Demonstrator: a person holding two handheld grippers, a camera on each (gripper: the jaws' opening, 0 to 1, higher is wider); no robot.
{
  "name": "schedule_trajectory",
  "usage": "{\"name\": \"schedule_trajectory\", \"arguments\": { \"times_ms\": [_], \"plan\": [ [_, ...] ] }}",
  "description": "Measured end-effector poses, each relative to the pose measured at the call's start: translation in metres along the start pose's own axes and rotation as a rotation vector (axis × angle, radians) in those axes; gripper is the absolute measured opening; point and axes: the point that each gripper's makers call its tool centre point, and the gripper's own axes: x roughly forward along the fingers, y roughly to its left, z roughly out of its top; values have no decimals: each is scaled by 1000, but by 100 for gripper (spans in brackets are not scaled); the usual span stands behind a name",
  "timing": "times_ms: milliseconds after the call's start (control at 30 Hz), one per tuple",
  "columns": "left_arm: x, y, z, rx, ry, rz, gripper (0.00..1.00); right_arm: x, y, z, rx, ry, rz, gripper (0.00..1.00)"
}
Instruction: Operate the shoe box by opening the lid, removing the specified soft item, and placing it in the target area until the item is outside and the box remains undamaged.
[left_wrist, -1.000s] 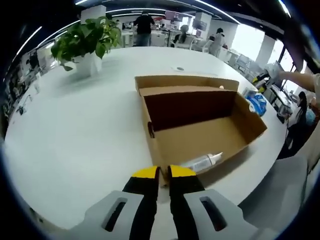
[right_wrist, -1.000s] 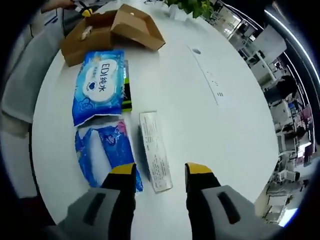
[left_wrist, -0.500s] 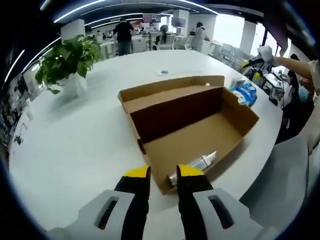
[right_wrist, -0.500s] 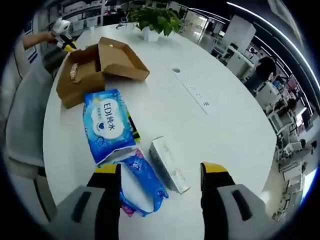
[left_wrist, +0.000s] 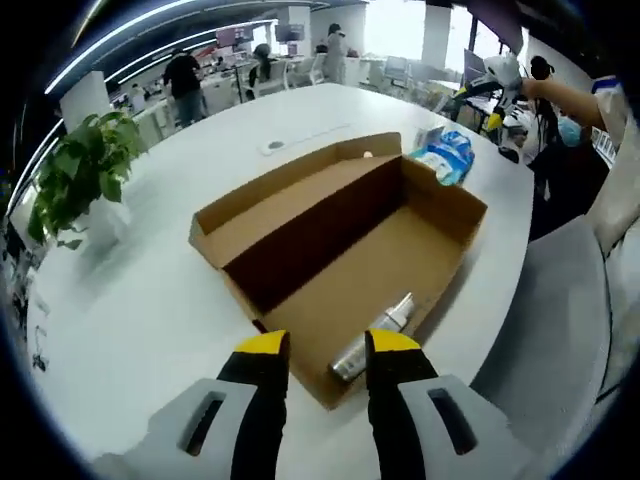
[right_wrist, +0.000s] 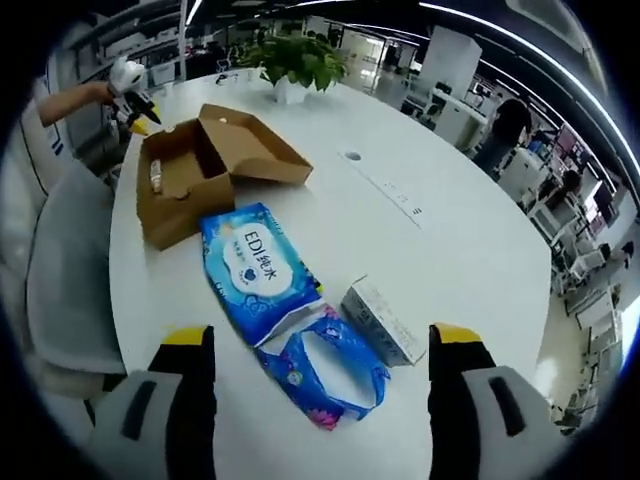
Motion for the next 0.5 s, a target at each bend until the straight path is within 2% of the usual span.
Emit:
{"name": "schedule_trajectory", "arguments": {
  "times_ms": [167, 500],
  "plan": [
    [8, -4, 5, 60, 31, -58, 33, -7, 14, -3, 38, -11, -26, 96],
    [25, -13, 6, 182, 106, -170, 35, -24, 37, -7, 102, -40, -73, 96]
  ]
}}
